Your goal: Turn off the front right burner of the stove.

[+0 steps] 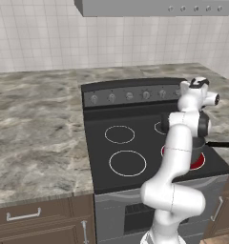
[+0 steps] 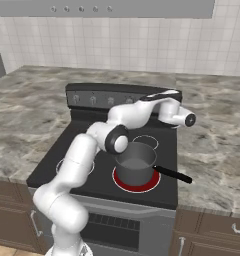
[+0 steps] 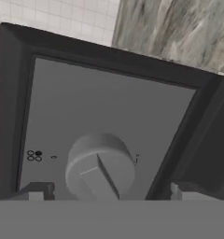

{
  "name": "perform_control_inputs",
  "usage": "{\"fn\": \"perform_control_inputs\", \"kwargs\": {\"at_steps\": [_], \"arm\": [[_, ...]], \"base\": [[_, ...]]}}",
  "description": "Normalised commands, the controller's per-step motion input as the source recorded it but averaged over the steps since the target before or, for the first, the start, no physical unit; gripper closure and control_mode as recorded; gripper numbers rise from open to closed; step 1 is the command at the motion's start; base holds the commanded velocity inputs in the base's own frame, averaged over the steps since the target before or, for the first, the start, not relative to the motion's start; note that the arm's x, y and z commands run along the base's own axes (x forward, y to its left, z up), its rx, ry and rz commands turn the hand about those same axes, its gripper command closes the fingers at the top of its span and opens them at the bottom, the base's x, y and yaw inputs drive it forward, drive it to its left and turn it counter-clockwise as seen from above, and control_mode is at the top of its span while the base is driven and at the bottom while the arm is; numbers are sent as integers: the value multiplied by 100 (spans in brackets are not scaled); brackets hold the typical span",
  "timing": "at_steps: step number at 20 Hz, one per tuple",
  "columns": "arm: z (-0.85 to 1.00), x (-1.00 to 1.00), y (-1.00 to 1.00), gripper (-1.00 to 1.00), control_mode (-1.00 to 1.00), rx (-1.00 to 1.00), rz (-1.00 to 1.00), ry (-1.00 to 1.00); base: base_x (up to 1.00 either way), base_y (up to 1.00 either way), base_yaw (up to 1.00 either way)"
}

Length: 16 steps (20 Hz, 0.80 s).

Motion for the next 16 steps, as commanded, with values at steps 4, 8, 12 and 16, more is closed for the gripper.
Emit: {"fn": "perform_control_inputs", "kwargs": {"at_steps": [4,8,12,16], "arm": [[0,21,-14,-100,-100,0,0,-2],[0,28,0,-100,-100,0,0,-1],[-1,25,1,-100,-100,0,0,0],[0,13,21,-100,-100,0,0,-1]], "base": [[0,0,0],[0,0,0],[0,0,0],[0,0,0]]}}
